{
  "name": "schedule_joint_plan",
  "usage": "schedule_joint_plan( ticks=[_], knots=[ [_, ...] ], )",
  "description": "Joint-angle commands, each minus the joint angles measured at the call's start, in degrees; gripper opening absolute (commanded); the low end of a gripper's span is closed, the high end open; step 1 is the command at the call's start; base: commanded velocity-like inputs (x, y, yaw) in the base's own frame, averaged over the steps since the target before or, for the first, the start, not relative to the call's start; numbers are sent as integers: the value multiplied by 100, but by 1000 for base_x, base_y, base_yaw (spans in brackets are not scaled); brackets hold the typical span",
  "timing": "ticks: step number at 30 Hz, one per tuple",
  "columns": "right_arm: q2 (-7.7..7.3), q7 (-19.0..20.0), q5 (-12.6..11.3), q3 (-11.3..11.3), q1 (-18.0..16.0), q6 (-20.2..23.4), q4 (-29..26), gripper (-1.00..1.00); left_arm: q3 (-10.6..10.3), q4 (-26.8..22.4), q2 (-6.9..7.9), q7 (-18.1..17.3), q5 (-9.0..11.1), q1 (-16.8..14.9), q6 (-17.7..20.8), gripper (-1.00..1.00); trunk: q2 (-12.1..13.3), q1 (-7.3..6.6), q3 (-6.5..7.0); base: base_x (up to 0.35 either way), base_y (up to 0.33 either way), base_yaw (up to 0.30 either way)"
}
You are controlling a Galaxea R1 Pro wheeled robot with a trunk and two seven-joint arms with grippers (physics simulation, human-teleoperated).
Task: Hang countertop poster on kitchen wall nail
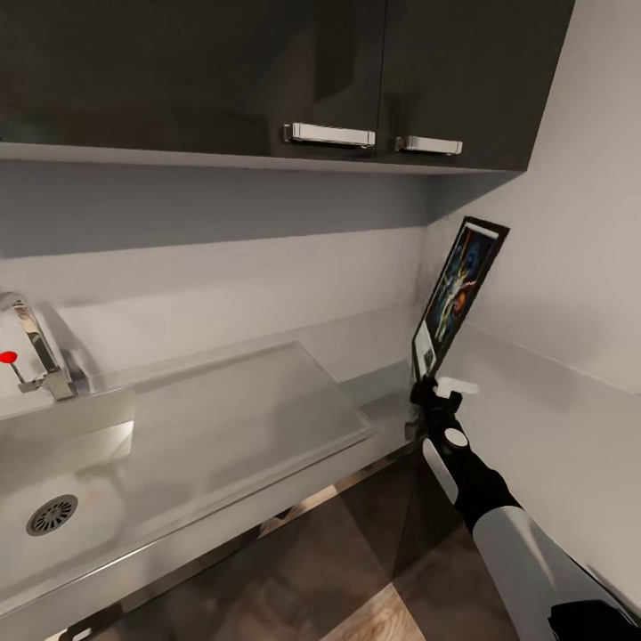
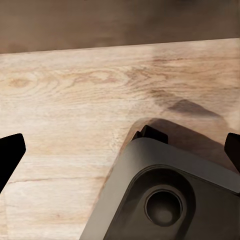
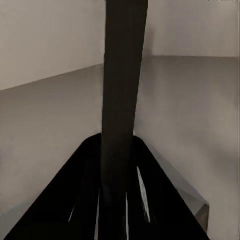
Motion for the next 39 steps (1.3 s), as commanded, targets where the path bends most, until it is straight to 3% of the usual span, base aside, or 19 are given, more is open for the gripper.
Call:
schedule_joint_plan(
  ticks=[1,4,9,32,39],
  knots=[
    [-8,-36,-71,51,-5,-31,2,-100,7,-5,-2,-15,37,1,-7,100,-3,0,-4,0,0,0],
    [-8,-50,-63,92,1,-19,-351,-100,7,-4,-2,-16,37,1,-7,100,-3,0,-4,0,0,0],
    [-8,-66,-55,105,2,-14,-467,-100,7,-3,-2,-17,37,1,-7,100,-3,0,-4,0,0,5],
    [-1,-80,-43,113,7,-5,-469,-100,7,-2,7,-16,37,1,-7,100,-3,0,-4,-62,50,139],
    [0,-73,-36,113,10,-5,-475,-100,14,5,160,-17,53,1,-6,100,-3,0,-4,-135,109,63]
  ],
)
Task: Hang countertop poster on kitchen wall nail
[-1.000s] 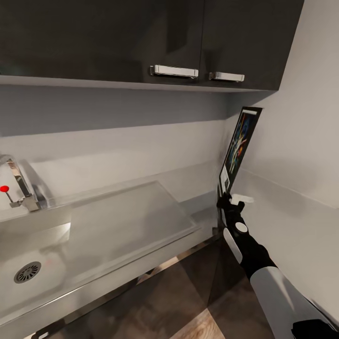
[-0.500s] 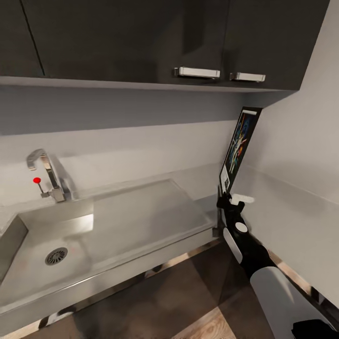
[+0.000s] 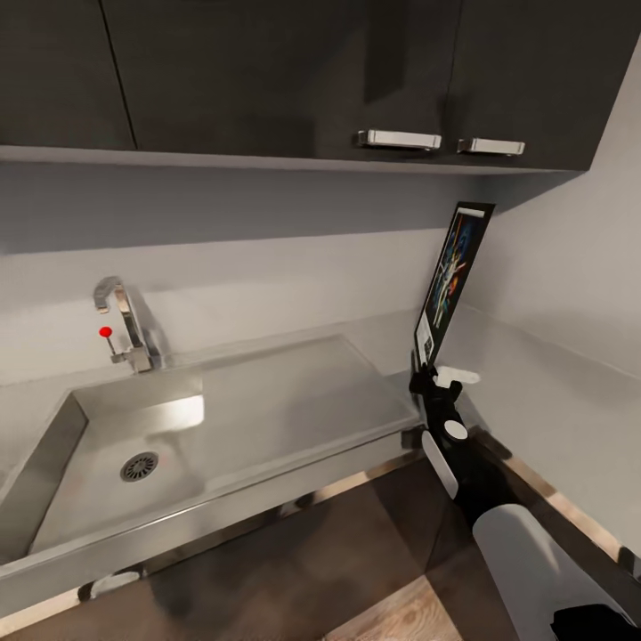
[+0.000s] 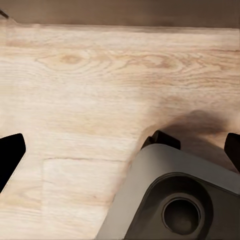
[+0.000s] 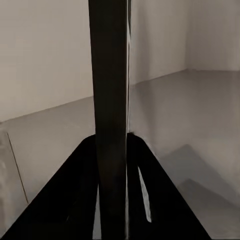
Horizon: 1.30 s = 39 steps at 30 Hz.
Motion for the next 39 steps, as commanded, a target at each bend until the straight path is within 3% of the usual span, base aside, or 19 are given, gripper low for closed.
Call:
schedule_joint_plan(
  ticks=[1,13,34,39],
  knots=[
    [-7,-19,-68,36,-5,-33,3,-100,6,-4,10,-15,39,1,-7,100,-3,-2,-4,-101,77,12],
    [-7,-12,-69,53,-4,-24,-8,-100,7,-3,30,-15,41,1,-8,100,-3,-2,-4,-50,18,3],
    [-10,-3,-68,59,31,-29,-8,-100,0,-7,36,-15,41,1,-13,100,-3,-2,-4,-325,0,0],
    [-8,-3,-68,62,31,-27,-28,-100,-14,-23,67,-15,41,1,-278,100,-3,-2,-5,-168,0,3]
  ],
)
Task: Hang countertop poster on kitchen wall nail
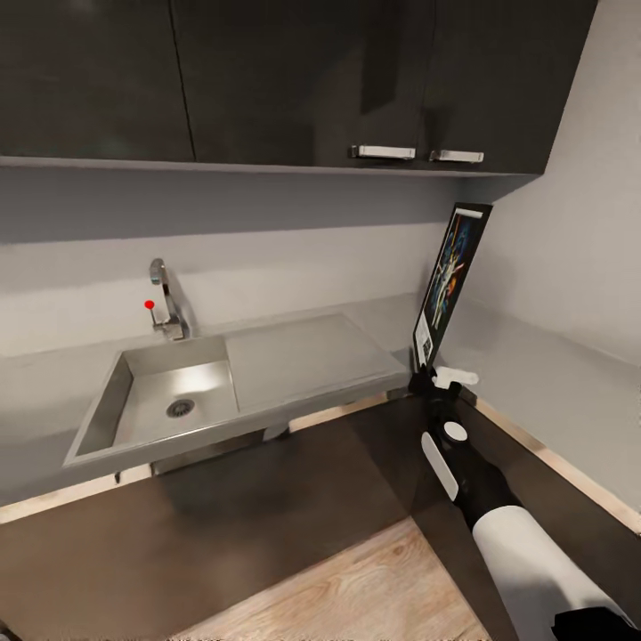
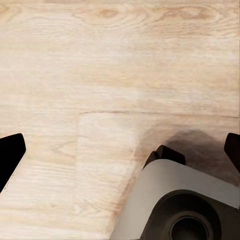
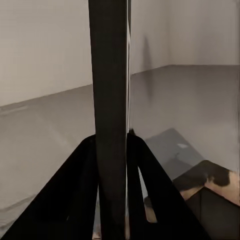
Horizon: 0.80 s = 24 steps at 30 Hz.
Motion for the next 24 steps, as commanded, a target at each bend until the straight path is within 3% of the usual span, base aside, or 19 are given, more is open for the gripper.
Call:
schedule_joint_plan(
  ticks=[1,11,17,24],
  knots=[
    [-7,-23,-69,34,-5,-31,-33,-100,-6,-24,4,-15,39,2,-119,100,-3,-1,-6,-62,0,83],
    [-7,-29,-36,35,6,-25,-212,-100,-81,-683,18,-179,22,2,-310,100,-3,-1,-45,-16,0,201],
    [2,-30,353,29,11,-20,-220,-100,-102,-863,22,-741,2,2,-310,100,-3,-1,-61,-2,0,141],
    [9,-30,587,27,12,-16,-216,-100,-116,-864,24,-905,-4,2,-316,100,-3,-1,-64,-34,0,27]
  ],
)
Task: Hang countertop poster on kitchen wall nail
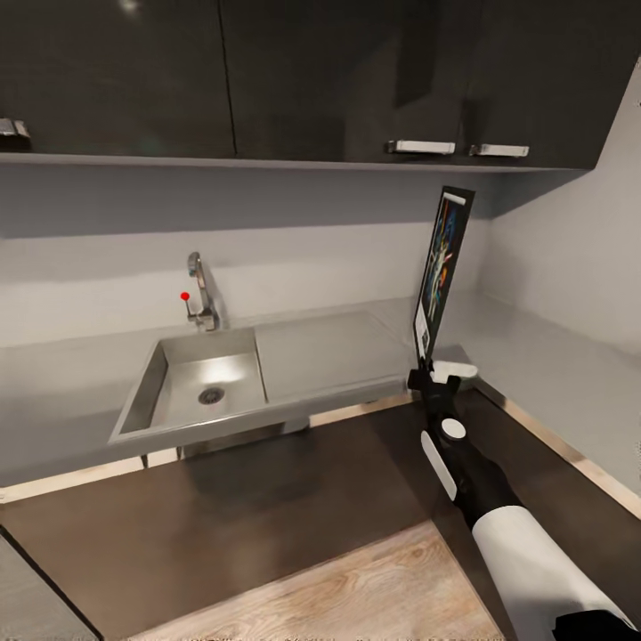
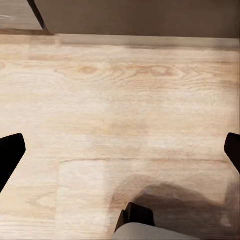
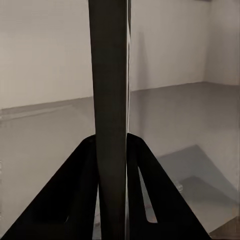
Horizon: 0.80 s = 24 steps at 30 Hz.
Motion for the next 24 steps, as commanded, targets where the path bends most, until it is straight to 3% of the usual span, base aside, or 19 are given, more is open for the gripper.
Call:
schedule_joint_plan(
  ticks=[1,10,24],
  knots=[
    [-6,-18,-47,27,-5,-32,5,-100,19,3,-3,-66,35,1,1,100,-3,-1,-5,-196,0,7],
    [-5,-18,-19,28,-5,-31,4,-100,14,15,13,-86,35,1,-7,100,-3,-1,-5,-167,0,45],
    [20,-18,-15,28,-5,-31,5,-100,29,11,22,-88,34,1,-26,100,-3,-1,-5,-222,70,258]
  ],
)
